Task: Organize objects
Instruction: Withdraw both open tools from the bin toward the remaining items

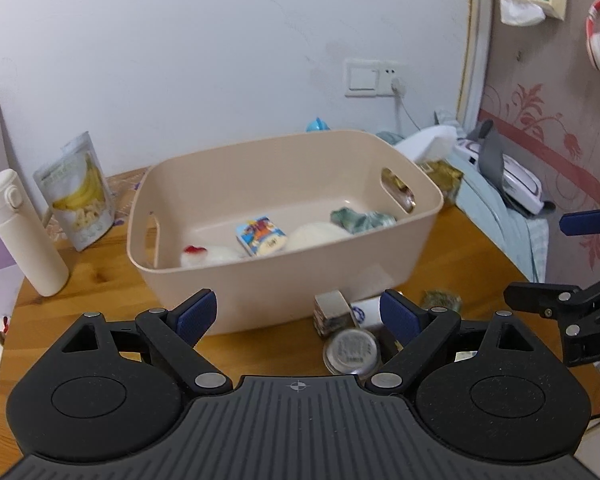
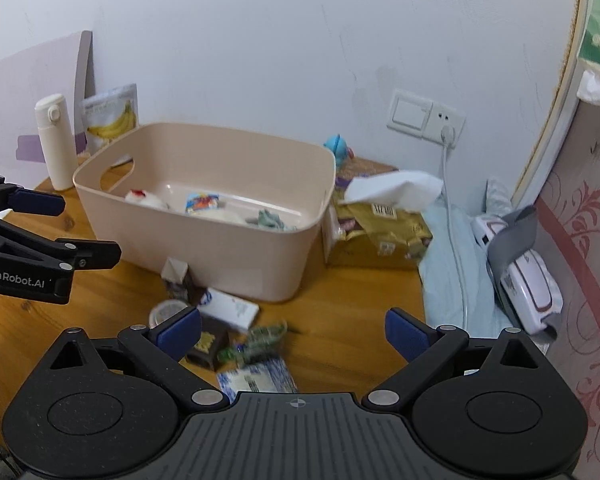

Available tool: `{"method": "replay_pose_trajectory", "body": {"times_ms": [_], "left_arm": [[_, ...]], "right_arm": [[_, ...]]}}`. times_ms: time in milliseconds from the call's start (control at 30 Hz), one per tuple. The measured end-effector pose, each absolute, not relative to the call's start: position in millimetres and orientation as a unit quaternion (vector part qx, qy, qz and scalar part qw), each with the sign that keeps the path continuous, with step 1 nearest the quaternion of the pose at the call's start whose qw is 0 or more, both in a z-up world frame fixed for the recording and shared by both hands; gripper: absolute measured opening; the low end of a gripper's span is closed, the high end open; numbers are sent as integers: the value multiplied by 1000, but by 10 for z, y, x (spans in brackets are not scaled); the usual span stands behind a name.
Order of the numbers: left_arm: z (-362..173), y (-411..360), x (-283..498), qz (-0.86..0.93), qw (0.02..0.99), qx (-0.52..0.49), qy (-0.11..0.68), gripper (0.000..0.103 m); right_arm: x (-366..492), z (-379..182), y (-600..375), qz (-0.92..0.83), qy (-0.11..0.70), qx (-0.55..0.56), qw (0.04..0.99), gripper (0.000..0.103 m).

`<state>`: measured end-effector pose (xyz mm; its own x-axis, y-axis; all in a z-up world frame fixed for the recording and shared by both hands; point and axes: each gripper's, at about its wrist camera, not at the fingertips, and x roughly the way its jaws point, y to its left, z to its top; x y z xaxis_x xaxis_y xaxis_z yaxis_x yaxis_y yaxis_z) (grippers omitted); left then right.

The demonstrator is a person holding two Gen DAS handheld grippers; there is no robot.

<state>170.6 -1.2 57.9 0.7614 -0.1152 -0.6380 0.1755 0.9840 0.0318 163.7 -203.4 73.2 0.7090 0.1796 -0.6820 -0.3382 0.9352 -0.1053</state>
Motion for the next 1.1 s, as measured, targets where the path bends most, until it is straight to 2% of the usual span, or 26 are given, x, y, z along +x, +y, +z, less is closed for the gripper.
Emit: {"method": "replay_pose_trajectory", "body": {"times_ms": [367,700,1100], "left_arm": [[255,-64,1679,-78,931,1,356,90],[-170,-223,1697,-94,920,50,378,90],[-576,-307,1858,-112,900,40,419,90]], "right_arm": [[1643,423,-2139,153,381,-92,907,101],[1707,64,-2229,160,414,-63,894,101],[1793,-344,-2329,174,443,-46,878,101]]}}
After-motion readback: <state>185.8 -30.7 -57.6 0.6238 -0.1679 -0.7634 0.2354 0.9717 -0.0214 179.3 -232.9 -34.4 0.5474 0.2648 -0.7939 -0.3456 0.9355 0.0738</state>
